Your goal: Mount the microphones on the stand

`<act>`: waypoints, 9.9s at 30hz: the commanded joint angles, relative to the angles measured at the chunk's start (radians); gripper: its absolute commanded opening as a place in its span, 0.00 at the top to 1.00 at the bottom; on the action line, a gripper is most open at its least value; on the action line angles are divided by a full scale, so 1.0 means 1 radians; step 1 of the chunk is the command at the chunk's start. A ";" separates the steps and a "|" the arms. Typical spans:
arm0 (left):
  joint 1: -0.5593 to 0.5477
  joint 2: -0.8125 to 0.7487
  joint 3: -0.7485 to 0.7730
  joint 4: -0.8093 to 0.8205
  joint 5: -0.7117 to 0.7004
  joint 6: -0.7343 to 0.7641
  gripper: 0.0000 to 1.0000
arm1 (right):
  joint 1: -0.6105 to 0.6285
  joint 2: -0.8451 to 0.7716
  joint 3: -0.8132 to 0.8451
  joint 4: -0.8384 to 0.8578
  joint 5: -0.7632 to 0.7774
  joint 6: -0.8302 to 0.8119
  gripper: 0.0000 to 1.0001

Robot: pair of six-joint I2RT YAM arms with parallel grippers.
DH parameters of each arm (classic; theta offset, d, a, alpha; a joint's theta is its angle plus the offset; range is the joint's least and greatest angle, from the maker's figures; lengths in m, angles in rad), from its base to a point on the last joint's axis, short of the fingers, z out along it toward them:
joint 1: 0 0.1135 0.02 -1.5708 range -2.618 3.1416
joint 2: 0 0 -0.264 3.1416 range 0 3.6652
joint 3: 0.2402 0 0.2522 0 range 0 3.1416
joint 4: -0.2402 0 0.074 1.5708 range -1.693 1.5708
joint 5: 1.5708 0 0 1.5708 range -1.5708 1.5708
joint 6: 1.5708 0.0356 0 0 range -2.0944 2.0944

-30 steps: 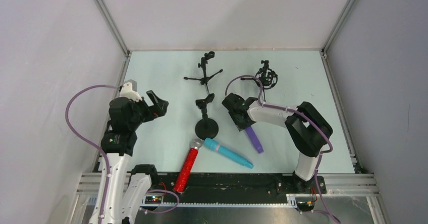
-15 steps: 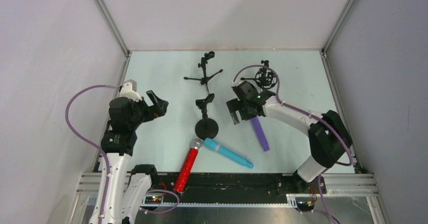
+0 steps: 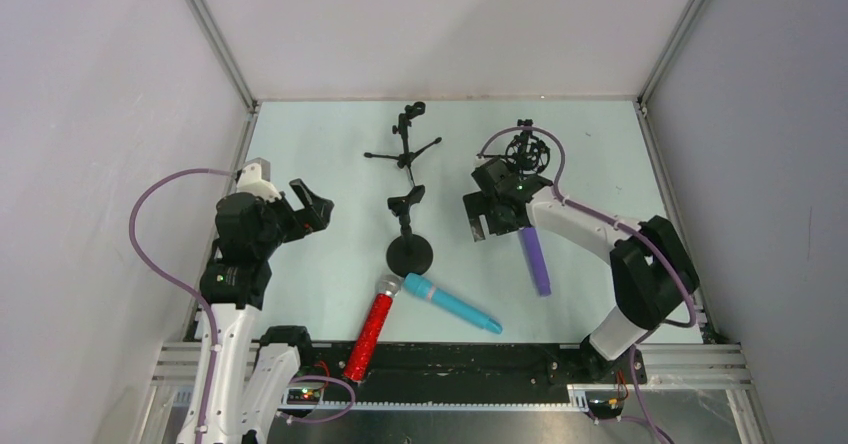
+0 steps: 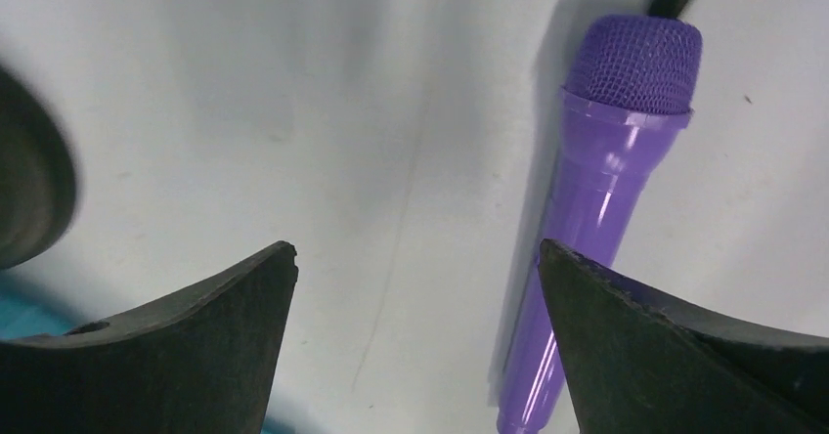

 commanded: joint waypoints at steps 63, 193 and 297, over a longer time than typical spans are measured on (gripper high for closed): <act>0.011 -0.011 -0.001 0.015 0.015 -0.010 0.02 | 0.107 0.039 -0.194 0.253 0.128 0.066 0.37; -0.544 0.288 0.317 0.152 -0.066 0.148 0.06 | -0.085 -0.721 -0.284 0.615 -0.141 0.058 1.00; -1.040 1.170 1.313 -0.487 -0.036 0.688 0.07 | -0.273 -0.860 -0.322 0.488 -0.215 0.094 1.00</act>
